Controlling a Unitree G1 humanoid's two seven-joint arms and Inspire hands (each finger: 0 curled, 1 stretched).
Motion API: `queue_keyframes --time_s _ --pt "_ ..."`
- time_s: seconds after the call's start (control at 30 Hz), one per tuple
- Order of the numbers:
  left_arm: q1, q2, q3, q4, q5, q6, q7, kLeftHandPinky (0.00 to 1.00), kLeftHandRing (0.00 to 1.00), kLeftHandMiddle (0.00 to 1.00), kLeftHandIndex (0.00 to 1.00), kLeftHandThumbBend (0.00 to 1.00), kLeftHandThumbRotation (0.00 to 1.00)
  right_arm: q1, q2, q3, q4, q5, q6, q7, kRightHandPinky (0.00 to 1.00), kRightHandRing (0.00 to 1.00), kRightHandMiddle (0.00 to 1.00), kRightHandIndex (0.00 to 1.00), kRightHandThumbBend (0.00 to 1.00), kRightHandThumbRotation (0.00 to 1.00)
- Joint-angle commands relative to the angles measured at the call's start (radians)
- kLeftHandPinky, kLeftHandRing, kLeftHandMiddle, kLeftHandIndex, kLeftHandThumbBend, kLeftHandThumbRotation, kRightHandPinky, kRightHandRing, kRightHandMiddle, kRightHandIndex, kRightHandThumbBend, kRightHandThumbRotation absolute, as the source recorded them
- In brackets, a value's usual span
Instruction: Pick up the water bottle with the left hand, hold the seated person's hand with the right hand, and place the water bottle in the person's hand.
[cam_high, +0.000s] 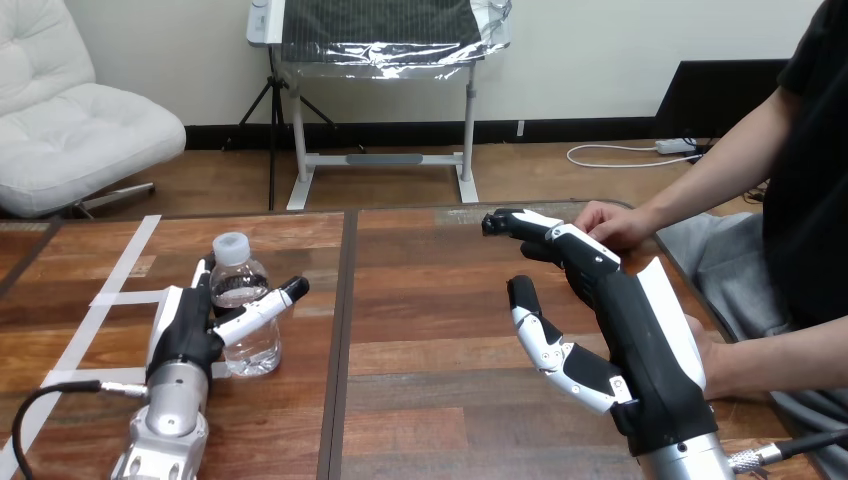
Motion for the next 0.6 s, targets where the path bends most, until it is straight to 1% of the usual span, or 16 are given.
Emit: queue_keyframes --time_s 0.0,0.13,0.23,0.27,0.33,0.37,0.47,0.5,0.53,0.57 --pt "-0.101 0.013 -0.024 0.011 0.027 0.006 0.013 0.90 0.97 1.00 1.00 1.00 0.49 -0.044 -0.012 -0.020 -0.045 0.011 0.001 -0.001 0.82 0.84 0.84 0.74 0.14 0.00" --pt "-0.106 0.008 -0.024 0.024 0.031 0.000 0.022 0.89 0.96 0.99 1.00 0.99 0.46 -0.045 -0.016 -0.022 -0.044 0.008 -0.005 -0.002 0.81 0.84 0.84 0.75 0.14 0.00" --pt "-0.109 0.002 -0.022 0.035 0.030 -0.007 0.041 0.85 0.93 0.96 0.97 0.97 0.41 -0.048 -0.020 -0.025 -0.040 0.001 -0.008 -0.004 0.80 0.83 0.84 0.75 0.14 0.00" --pt "-0.107 -0.003 -0.019 0.039 0.029 -0.021 0.059 0.85 0.92 0.96 0.96 0.97 0.40 -0.047 -0.020 -0.025 -0.041 0.003 -0.005 -0.003 0.80 0.83 0.84 0.75 0.14 0.00" --pt "-0.104 -0.007 -0.016 0.044 0.027 -0.039 0.080 0.82 0.88 0.91 0.92 0.94 0.35 -0.047 -0.021 -0.025 -0.042 0.006 -0.002 -0.002 0.79 0.82 0.83 0.76 0.14 0.00" --pt "-0.102 -0.014 -0.005 0.047 0.016 -0.049 0.094 0.81 0.87 0.90 0.91 0.93 0.33 -0.045 -0.020 -0.025 -0.044 0.009 0.002 -0.002 0.79 0.82 0.83 0.76 0.13 0.00" --pt "-0.101 -0.028 0.012 0.053 -0.004 -0.063 0.122 0.74 0.80 0.82 0.83 0.88 0.22 -0.043 -0.020 -0.024 -0.046 0.012 0.005 -0.003 0.79 0.82 0.83 0.76 0.13 0.00" --pt "-0.101 -0.030 0.015 0.055 -0.007 -0.065 0.130 0.67 0.73 0.75 0.77 0.84 0.15 -0.043 -0.021 -0.024 -0.045 0.012 0.004 -0.003 0.78 0.82 0.83 0.76 0.13 0.00" --pt "-0.102 -0.032 0.016 0.056 -0.010 -0.068 0.136 0.65 0.70 0.73 0.74 0.83 0.12 -0.043 -0.022 -0.024 -0.045 0.012 0.004 -0.004 0.78 0.82 0.83 0.76 0.13 0.00" --pt "-0.100 -0.035 0.015 0.058 -0.006 -0.076 0.159 0.63 0.69 0.71 0.72 0.82 0.10 -0.043 -0.022 -0.024 -0.045 0.012 0.003 -0.004 0.78 0.82 0.83 0.76 0.13 0.00"
